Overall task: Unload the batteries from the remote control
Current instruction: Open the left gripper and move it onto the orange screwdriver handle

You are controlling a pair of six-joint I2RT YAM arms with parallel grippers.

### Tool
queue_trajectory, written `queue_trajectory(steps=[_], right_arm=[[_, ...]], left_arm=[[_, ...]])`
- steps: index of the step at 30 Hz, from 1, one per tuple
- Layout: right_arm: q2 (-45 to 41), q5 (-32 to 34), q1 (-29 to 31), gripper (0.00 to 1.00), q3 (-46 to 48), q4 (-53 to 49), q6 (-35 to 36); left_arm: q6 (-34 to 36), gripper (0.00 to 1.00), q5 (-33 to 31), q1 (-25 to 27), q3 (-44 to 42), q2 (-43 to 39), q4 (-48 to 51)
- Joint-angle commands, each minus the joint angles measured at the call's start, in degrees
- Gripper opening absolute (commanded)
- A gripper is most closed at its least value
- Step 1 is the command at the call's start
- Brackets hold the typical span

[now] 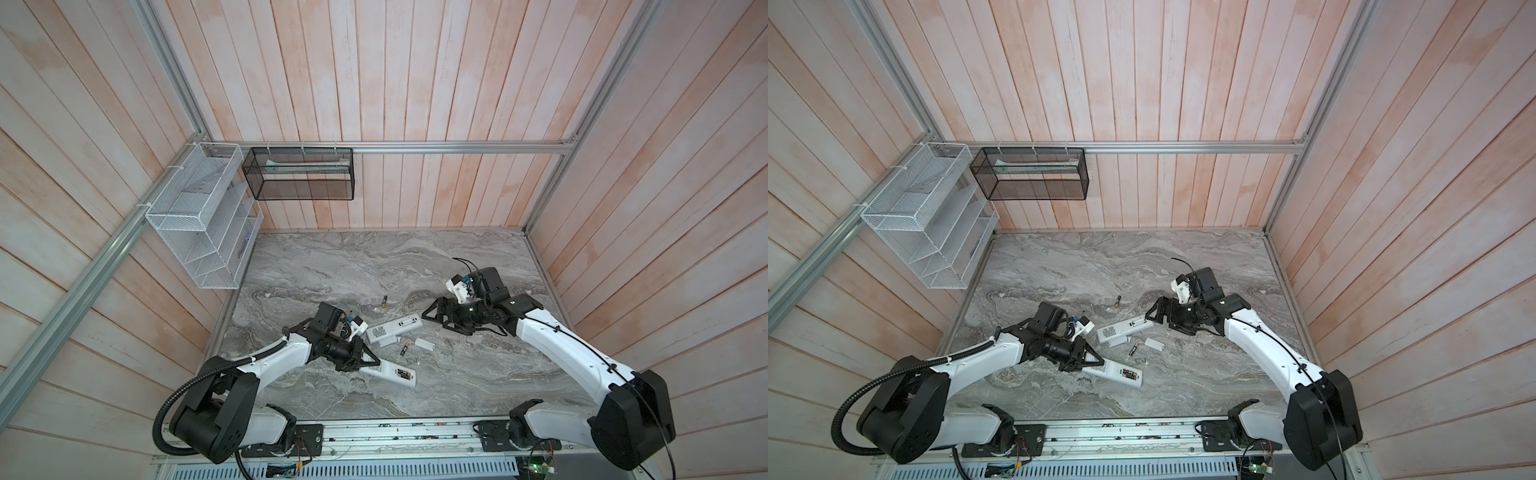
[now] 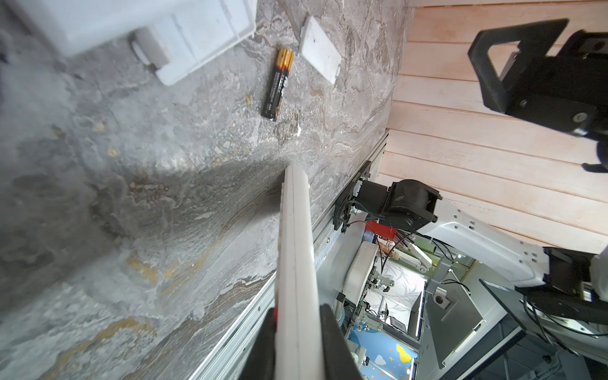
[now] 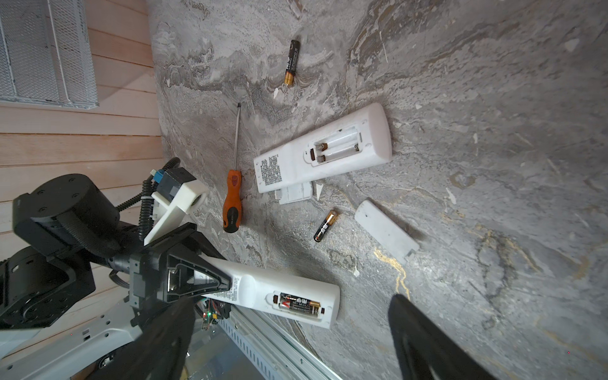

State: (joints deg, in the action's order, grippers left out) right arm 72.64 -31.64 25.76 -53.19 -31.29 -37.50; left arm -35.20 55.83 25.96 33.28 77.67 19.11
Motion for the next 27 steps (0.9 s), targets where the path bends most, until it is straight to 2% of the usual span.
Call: queue_trajectory(steps=[1,11,16,22,27], right_arm=[[0.6,-0.5,0.5,0.93,-1.0,-0.7,0.7],[-1.7,-0.3,0.8,0.93,1.0,-1.1,0.4],[-2.1,-0.2,0.8,0.93,1.2,-1.1,0.4],[-2.7,-0.2,0.8,0.93,2.5,0.0,-0.2],[-2.8,-0.3,0.9,0.93,2.8,0.5,-0.5]], left_arm=[[-1.1,0.16,-1.9,0.3,-1.8,-0.3,-2.3],[-2.3,0.46,-4.3,0.2,-3.0,-0.5,-2.1],[-2.0,0.54,-5.5,0.2,-2.5,-0.5,-0.9],[-0.9,0.66,-10.2,0.2,-1.0,-1.8,5.0],[-0.2,0.71,-13.4,0.2,0.2,-1.8,8.2]])
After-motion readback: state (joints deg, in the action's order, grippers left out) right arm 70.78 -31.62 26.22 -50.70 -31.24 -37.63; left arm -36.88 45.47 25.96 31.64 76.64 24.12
